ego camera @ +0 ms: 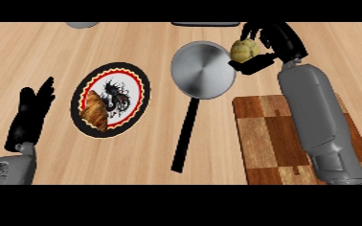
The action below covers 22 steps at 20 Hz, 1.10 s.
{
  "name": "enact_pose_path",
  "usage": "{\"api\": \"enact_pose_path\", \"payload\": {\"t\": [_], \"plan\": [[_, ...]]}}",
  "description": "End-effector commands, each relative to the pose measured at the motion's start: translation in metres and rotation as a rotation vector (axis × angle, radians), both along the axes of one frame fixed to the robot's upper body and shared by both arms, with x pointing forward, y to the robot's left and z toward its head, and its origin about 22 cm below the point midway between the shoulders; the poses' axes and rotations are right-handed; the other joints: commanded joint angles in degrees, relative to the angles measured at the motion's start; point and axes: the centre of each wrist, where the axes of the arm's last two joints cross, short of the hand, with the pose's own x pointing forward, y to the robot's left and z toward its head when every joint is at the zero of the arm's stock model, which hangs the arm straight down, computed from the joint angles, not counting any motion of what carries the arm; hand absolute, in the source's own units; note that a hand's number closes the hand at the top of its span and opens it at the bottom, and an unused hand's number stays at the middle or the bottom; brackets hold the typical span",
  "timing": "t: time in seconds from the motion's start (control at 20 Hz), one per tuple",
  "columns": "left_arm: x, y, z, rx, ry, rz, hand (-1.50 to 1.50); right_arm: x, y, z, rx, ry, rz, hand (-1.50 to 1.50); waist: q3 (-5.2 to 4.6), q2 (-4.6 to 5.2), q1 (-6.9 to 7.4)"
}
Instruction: Pick the squash from the cutting board and place it in the pan
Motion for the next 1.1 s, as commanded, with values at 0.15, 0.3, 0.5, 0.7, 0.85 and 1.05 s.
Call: {"api": "enact_pose_path", "payload": {"t": [0.15,0.3,0.5,0.7,0.85,1.05], "plan": [[0.008,0.005,0.012,0.001,-0.021,-0.020,0.00,0.029,0.063,-0.003,0.015,0.095,-0.015,1.50,0.02,0.47,1.23],[0.009,-0.019,0.010,-0.006,-0.011,-0.039,0.00,0.020,0.071,-0.046,0.008,0.107,-0.018,1.50,0.08,0.85,2.03],[0.008,-0.010,0.005,0.009,-0.022,-0.048,0.00,0.019,0.091,-0.056,0.007,0.145,-0.016,1.50,0.05,1.18,2.63],[0.007,-0.023,0.002,0.007,-0.028,-0.073,0.00,0.012,0.084,-0.078,0.052,0.177,0.009,1.50,0.11,1.66,3.56],[0.008,-0.013,0.010,-0.002,-0.029,-0.088,0.00,0.007,0.098,-0.086,0.163,0.253,0.011,1.50,0.14,1.87,4.62],[0.016,-0.025,0.012,0.002,-0.034,-0.095,0.00,0.006,0.103,-0.089,0.180,0.317,0.014,-1.50,0.15,2.18,5.61]]}}
